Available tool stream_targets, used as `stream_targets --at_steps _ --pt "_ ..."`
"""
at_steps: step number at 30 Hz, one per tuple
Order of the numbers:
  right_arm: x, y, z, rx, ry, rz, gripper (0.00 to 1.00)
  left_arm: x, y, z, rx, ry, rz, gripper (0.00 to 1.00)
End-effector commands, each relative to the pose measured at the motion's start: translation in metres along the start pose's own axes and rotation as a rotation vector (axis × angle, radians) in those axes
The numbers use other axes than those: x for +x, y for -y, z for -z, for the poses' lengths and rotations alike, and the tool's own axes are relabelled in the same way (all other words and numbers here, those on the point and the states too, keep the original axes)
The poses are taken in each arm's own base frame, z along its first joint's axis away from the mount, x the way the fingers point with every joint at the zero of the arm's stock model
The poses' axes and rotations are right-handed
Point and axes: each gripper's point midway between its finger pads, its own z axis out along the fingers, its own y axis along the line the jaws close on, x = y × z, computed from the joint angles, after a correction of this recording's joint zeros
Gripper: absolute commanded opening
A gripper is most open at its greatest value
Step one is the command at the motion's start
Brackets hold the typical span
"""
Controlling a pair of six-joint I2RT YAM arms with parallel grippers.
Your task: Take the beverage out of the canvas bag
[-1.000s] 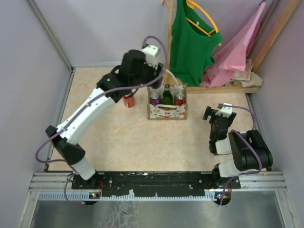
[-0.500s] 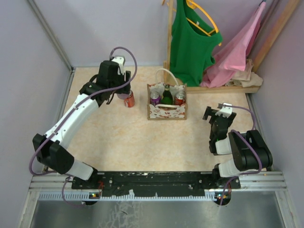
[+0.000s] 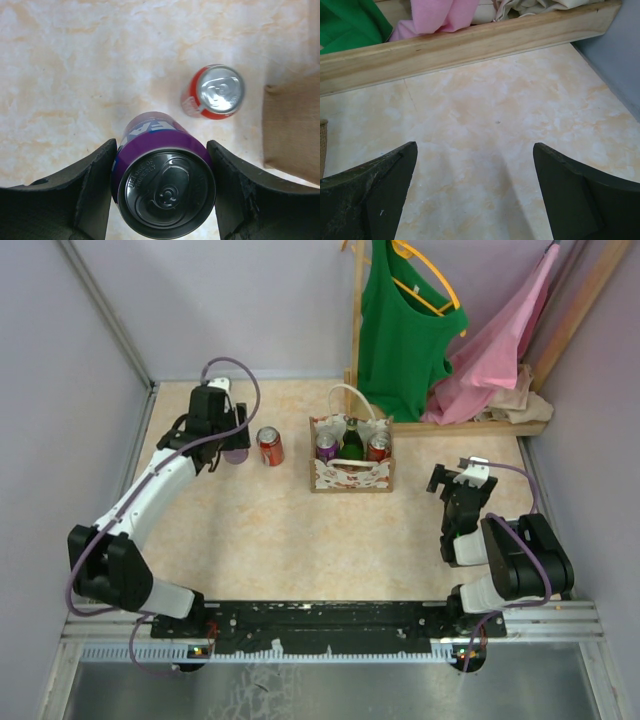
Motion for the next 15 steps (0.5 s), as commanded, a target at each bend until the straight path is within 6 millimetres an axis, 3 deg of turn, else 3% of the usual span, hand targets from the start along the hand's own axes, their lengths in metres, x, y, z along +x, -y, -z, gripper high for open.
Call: stream_targets --at_steps 1,6,15 --pt "-0.021 -0.002 -0.006 0.001 0.069 -0.026 0.99 -0.039 -0.013 -0.002 0.023 0.166 0.096 0.05" --pt "-0.022 -0.002 -0.006 0.002 0.070 -0.028 0.99 -0.034 -0.036 -0.028 -0.007 0.160 0.130 0.06" --pt "-0.021 -0.001 -0.006 0.003 0.069 -0.028 0.99 -0.018 -0.045 -0.074 0.007 0.105 0.147 0.04"
